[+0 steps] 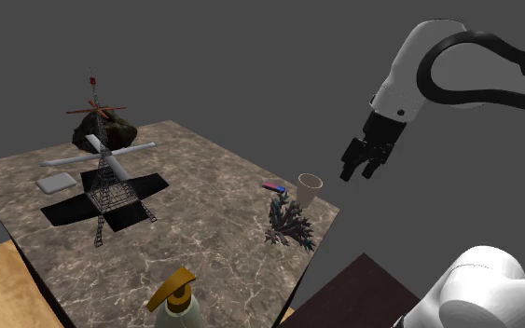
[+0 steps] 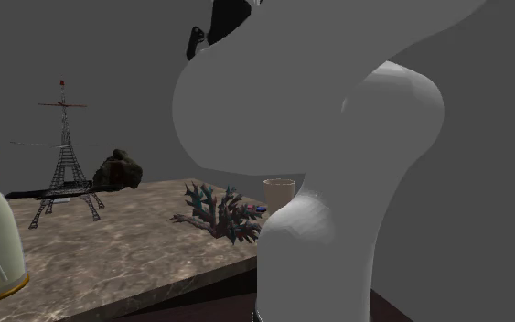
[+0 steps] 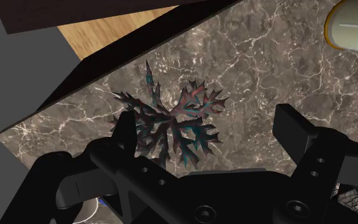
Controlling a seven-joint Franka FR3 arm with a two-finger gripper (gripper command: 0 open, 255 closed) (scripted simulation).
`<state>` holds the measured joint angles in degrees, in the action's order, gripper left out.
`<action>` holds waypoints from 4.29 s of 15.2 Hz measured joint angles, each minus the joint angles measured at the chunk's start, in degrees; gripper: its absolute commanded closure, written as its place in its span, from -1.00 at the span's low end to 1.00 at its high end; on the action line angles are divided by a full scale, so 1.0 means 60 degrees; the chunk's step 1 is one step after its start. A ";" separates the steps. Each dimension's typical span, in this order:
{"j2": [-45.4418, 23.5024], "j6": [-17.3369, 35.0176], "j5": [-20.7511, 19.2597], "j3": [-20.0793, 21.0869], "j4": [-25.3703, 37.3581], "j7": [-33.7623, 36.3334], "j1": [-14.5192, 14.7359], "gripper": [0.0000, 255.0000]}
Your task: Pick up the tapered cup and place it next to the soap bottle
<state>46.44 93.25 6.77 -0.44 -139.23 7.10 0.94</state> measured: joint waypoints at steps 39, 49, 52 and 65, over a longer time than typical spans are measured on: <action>-1.0447 0.2199 0.1568 -0.3030 0.5723 -0.5914 -0.1544 -1.00; -1.0906 0.4555 0.1534 -0.2716 0.4911 -0.6341 -0.1583 -1.00; -1.0998 0.3778 0.1503 -0.2672 0.5260 -0.5959 -0.1652 1.00; -1.0987 0.4258 0.1115 -0.2023 0.5193 -0.5195 -0.2178 1.00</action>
<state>-19.48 118.80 13.46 -12.58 -108.07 -24.07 -12.13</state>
